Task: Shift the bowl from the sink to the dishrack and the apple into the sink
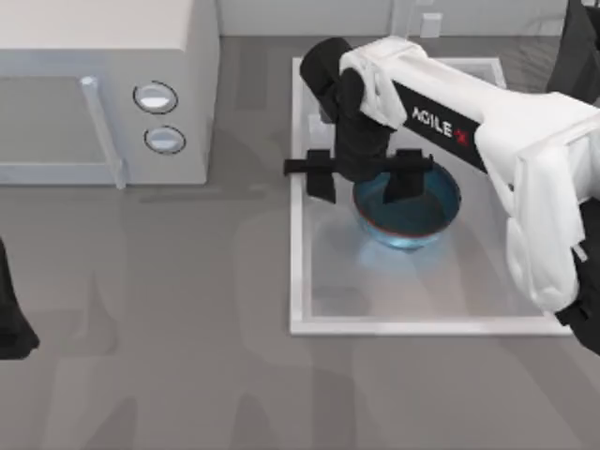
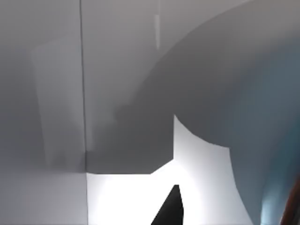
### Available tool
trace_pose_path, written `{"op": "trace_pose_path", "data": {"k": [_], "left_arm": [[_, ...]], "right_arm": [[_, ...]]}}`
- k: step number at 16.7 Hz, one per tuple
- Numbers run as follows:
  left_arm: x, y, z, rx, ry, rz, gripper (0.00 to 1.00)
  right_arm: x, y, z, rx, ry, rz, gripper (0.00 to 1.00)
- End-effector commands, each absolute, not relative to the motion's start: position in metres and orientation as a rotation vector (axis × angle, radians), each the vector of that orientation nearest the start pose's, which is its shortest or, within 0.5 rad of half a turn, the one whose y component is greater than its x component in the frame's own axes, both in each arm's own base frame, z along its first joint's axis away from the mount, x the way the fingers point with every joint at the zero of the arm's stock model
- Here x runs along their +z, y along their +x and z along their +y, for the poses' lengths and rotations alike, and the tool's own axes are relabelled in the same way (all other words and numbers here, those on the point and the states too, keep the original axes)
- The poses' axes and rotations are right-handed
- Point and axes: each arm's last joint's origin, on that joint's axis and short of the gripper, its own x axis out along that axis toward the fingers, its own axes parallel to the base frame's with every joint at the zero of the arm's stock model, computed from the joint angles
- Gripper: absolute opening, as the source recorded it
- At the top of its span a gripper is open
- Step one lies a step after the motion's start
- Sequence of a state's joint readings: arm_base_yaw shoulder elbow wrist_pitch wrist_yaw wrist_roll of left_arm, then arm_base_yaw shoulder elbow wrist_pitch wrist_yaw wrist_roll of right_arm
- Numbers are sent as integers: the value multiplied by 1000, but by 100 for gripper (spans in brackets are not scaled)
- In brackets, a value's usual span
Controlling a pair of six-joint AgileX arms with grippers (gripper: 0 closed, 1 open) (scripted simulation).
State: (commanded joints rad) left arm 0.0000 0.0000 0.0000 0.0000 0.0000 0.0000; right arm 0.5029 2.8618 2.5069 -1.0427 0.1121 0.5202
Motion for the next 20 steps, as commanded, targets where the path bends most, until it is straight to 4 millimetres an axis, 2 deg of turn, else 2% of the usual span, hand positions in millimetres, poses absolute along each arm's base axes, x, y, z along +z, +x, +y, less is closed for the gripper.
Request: {"op": "trace_pose_path", "data": {"k": [9,17,20], "left_arm": [[160,106,-1,0,0,0,100],[160,106,-1,0,0,0,100],[160,106,-1,0,0,0,100]], "right_arm": [[47,477,268,-9,7,1371,2],[47,477,268,-9,7,1371,0],[54,475,269,-10,7,1369,0]]}}
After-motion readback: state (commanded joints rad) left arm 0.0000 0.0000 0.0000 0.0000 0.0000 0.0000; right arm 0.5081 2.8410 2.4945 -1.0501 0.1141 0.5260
